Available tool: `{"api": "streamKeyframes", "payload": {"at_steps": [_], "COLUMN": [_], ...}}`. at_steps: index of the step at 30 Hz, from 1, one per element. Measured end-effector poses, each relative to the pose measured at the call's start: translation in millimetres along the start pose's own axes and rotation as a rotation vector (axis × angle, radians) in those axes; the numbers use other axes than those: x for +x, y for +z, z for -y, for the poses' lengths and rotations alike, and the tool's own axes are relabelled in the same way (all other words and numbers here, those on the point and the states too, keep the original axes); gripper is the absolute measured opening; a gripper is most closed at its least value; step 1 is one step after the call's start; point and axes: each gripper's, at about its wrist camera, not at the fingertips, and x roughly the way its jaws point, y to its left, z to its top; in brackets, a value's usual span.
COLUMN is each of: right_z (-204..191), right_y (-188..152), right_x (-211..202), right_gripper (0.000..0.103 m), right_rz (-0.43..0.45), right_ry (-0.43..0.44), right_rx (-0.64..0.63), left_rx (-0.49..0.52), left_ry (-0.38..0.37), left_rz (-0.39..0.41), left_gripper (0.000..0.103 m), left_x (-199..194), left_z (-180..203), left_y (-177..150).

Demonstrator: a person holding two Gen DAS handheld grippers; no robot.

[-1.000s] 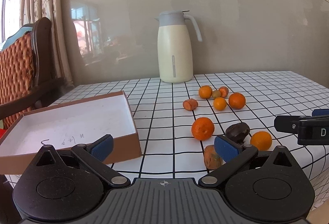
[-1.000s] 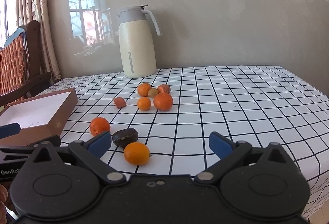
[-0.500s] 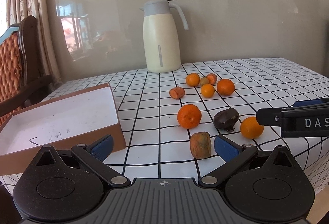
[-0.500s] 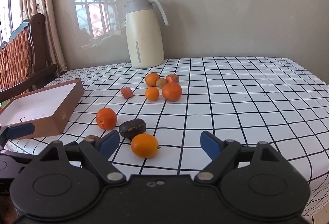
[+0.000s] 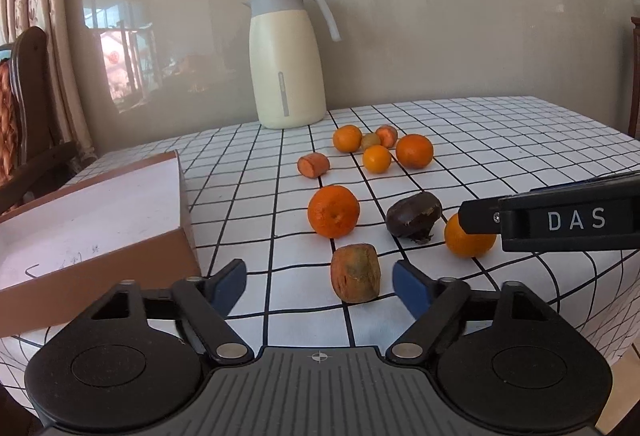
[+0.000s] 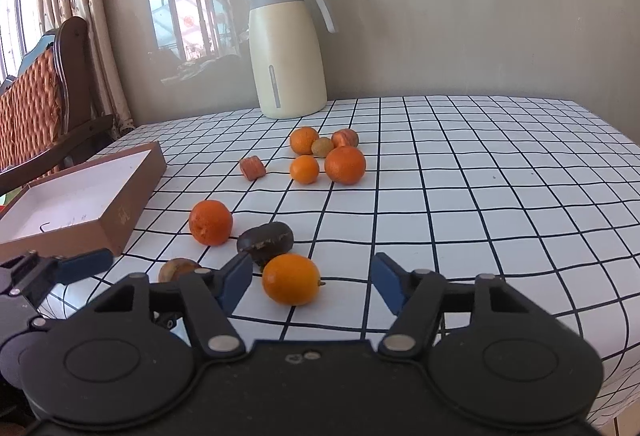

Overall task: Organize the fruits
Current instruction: 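Close the left gripper on the brown kiwi while the right gripper grasps a small orange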

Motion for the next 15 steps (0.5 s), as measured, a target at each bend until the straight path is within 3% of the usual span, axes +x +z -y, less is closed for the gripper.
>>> {"api": "streamKeyframes", "payload": {"at_steps": [4,6,10,13,15], "right_z": [-0.3,-0.1,-0.3,-2.8,-3.6], "right_y": [0.6,1.0,1.0,0.4,0.2], "right_x": [3.5,5.5,9.2,12.2,14.1], "right_gripper": [0.055,0.055,0.054,0.053,0.051], "right_rz": [-0.006,-0.008,-0.017,-0.02,-0.023], "right_ry": [-0.001,-0.001,-0.003,-0.008,-0.009], "right_rx": [0.005,0.009,0.011,0.0,-0.004], "left_rx": [-0.017,-0.018,-0.029,-0.026,-0.016], "left_ry": [-0.01,-0.021,-0.038,-0.056,-0.052], "left_rz": [-0.012,-0.01,-0.018,-0.012,-0.005], "left_gripper": [0.072,0.053,0.044,0.027,0.025], "left_x": [5.4,6.5,10.0,10.3,9.0], "left_z": [1.5,2.8,5.2,8.6,11.2], "left_y": [-2.1,-1.2,-1.9,-1.6,-2.6]}}
